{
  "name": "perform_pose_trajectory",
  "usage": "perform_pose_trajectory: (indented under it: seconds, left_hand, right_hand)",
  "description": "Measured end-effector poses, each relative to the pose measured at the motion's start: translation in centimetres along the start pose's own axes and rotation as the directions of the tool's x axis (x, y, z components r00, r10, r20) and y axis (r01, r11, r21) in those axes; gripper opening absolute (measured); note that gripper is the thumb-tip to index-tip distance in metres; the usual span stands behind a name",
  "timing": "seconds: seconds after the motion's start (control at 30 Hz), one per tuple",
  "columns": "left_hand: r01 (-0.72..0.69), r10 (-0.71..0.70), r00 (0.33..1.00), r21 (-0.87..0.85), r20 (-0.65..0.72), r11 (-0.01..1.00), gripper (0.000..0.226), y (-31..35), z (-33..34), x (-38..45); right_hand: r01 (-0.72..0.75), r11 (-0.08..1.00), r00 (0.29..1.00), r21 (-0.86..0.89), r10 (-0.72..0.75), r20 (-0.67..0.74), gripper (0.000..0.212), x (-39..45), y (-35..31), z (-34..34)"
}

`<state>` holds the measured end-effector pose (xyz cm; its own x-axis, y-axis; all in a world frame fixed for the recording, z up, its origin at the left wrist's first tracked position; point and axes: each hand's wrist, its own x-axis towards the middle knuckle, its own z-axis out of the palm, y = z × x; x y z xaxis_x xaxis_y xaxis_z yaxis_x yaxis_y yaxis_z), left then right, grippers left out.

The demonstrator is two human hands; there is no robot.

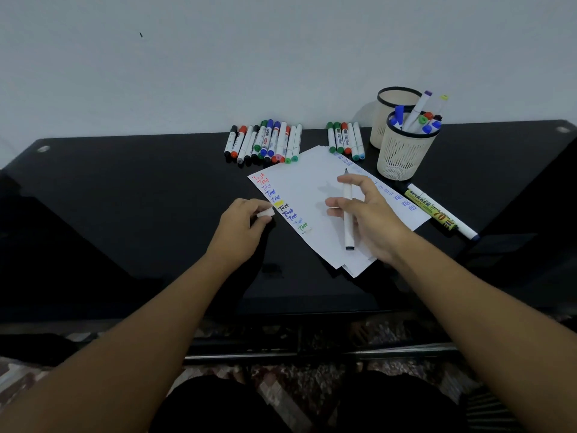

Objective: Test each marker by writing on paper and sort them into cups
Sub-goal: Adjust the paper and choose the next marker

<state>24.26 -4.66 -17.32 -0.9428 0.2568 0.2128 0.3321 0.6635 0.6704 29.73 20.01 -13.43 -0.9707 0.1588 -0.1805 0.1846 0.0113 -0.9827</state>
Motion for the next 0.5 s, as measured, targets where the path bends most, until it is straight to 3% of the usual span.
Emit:
perform_pose_trajectory:
  seconds: [0.13, 0.27, 0.4, 0.5]
  left_hand:
    - [0.043, -0.045, 0.999, -0.158, -0.005, 0.986, 0.011, 0.4, -0.9, 0.3]
    - [0.094, -0.09, 0.995, -0.196, 0.034, 0.976, 0.006, 0.7, -1.6, -0.4]
    - [0.184, -0.171, 0.983, -0.335, 0.069, 0.924, 0.028, 1.2, -1.9, -0.5]
    - [0.214, -0.194, 0.977, -0.444, 0.091, 0.87, 0.041, 1.8, -2.4, -0.3]
  right_hand:
    - [-0.068, 0.997, 0.993, 0.042, 0.071, -0.09, 0.051, 0.6, -0.1, 0.4]
    - [-0.035, 0.99, 0.986, -0.137, 0.013, -0.164, 0.033, 0.1, 0.8, 1.2]
    - [0.148, 0.887, 0.984, -0.438, -0.177, -0.025, 0.01, -0.8, 0.1, 1.7]
    - [0.239, 0.649, 0.971, -0.722, -0.166, 0.172, 0.014, -0.9, -0.5, 1.5]
